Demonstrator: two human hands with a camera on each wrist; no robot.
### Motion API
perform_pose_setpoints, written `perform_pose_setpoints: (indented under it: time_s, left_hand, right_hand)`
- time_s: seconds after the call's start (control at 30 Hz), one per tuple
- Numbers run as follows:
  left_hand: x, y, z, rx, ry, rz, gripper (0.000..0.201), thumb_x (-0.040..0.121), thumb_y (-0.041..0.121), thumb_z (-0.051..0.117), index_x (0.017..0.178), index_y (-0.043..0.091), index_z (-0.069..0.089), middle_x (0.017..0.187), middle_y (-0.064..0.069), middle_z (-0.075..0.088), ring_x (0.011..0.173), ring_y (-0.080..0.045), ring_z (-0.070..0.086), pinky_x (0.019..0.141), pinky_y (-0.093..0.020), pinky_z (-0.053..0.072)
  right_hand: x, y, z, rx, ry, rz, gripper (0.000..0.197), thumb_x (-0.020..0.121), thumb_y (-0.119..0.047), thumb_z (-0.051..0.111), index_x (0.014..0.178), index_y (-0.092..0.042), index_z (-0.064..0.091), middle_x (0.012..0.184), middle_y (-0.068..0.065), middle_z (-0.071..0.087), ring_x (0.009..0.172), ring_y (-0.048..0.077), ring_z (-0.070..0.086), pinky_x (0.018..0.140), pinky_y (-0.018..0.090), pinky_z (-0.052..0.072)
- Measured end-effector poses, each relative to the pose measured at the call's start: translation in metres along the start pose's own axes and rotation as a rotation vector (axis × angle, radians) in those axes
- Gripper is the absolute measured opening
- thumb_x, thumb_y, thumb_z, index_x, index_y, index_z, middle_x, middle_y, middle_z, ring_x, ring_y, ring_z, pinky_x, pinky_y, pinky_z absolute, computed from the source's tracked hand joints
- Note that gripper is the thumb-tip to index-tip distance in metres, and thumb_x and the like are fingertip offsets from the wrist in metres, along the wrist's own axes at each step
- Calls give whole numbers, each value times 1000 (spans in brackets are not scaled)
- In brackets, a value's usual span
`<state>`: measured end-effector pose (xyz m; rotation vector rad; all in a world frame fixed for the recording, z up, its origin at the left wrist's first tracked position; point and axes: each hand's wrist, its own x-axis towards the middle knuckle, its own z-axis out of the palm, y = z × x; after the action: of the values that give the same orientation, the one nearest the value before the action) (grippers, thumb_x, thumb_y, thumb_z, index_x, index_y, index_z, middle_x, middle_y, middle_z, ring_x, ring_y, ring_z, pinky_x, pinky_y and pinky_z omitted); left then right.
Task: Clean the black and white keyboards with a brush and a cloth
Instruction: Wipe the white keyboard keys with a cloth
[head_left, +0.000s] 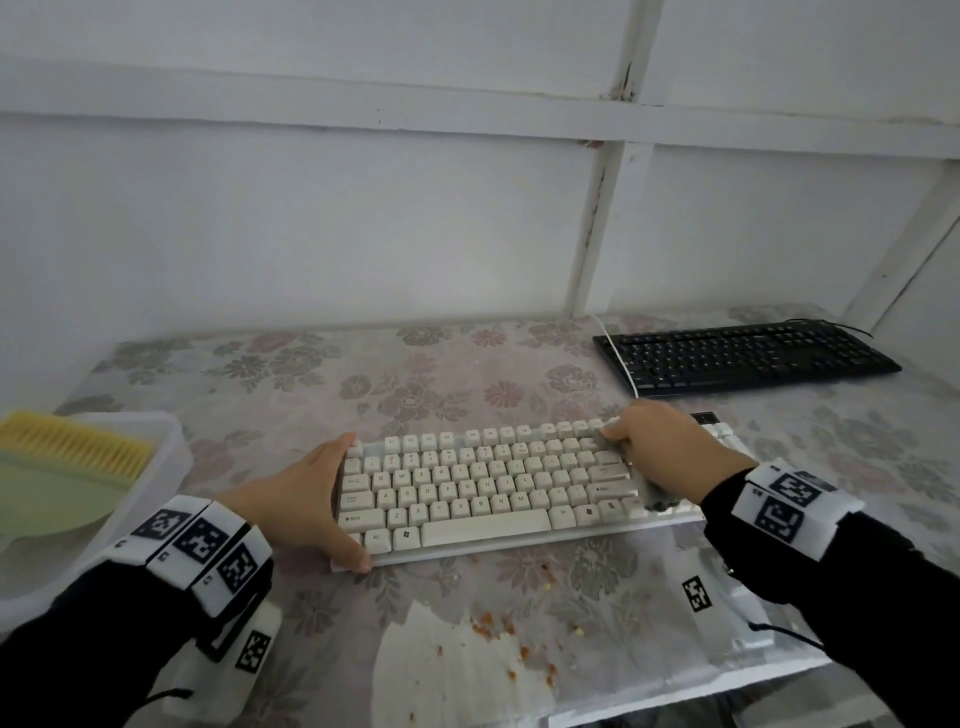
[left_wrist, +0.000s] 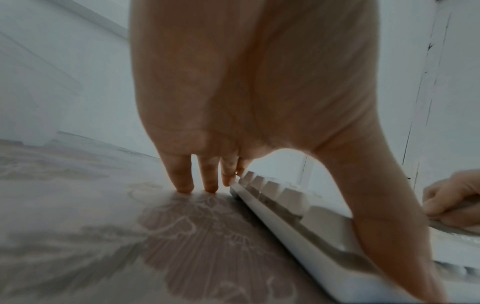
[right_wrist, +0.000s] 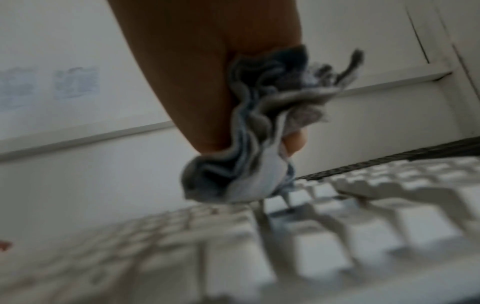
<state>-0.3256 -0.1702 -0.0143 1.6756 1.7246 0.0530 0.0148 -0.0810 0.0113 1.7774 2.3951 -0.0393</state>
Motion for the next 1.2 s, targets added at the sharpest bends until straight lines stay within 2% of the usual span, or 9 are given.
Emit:
perform_pose_setpoints:
  time_s: [0.1, 0.17, 0.3, 0.5, 0.73, 0.93, 1.03, 1.13, 1.2]
  left_hand:
    - [1, 2, 0, 23, -11, -10, 178, 5, 78, 74, 150, 19, -10, 157, 3, 7, 142, -15, 16, 117, -32, 19]
    - [1, 2, 0, 25, -9, -20, 176, 7, 76, 76, 150, 20, -11, 157, 4, 7, 142, -15, 16, 118, -33, 19]
    - [1, 1, 2, 21, 10, -19, 169, 16, 70, 80, 150, 19, -10, 157, 4, 7, 142, -14, 16, 118, -33, 20]
    - [-2, 3, 2, 41, 17, -25, 161, 25, 66, 78, 150, 19, -11, 157, 4, 6, 142, -14, 16, 117, -31, 20]
    - [-2, 4, 2, 37, 5, -29, 164, 23, 66, 80, 150, 19, -12, 158, 3, 4, 143, -14, 14, 117, -31, 18]
    - [-3, 6, -1, 39, -20, -21, 178, 3, 83, 66, 150, 19, -13, 157, 4, 4, 143, -15, 14, 118, -33, 18]
    - [-3, 6, 0, 37, -6, -32, 176, 10, 75, 78, 150, 19, -12, 157, 3, 4, 143, -15, 14, 118, -32, 18]
    - [-1, 4, 2, 27, 27, -40, 155, 36, 57, 87, 150, 19, -12, 158, 3, 4, 143, -15, 14, 117, -32, 19]
    - [-2, 4, 1, 27, 0, -36, 166, 25, 65, 86, 150, 19, -12, 157, 4, 4, 143, -15, 15, 117, -32, 19]
  right_hand:
    - [1, -26, -12, 184, 37, -81, 25, 99, -25, 48, 83, -17, 67, 67, -8, 47, 59, 12, 56, 54, 16, 38]
    - [0, -59, -14, 262, 59, -228, 25, 98, -31, 48, 92, -22, 70, 71, -12, 42, 59, 5, 48, 59, 12, 35]
    - [5, -99, -1, 180, 57, -376, 24, 99, -19, 47, 103, -23, 71, 82, -2, 35, 74, 20, 47, 65, 25, 36]
    - [1, -51, 7, 116, 78, -224, 25, 94, -12, 48, 74, -23, 58, 74, -11, 27, 66, 10, 42, 55, 14, 25]
    - [-3, 4, 6, 22, 34, -2, 25, 96, -16, 47, 101, -22, 71, 85, -2, 44, 79, 20, 55, 69, 26, 40]
    - [-7, -37, -13, 275, 90, -189, 26, 98, -24, 47, 105, -17, 71, 75, -14, 40, 63, -1, 41, 61, 14, 37]
    - [-4, -80, -7, 259, 57, -325, 24, 98, -25, 49, 111, -22, 69, 83, -6, 39, 73, 14, 48, 68, 19, 34]
    - [0, -89, 4, 144, 68, -299, 24, 96, -12, 47, 107, -18, 69, 88, 1, 37, 80, 23, 49, 71, 28, 40]
    - [-3, -74, 5, 104, 88, -229, 25, 96, -9, 47, 105, -19, 68, 89, 0, 36, 84, 23, 51, 71, 29, 41]
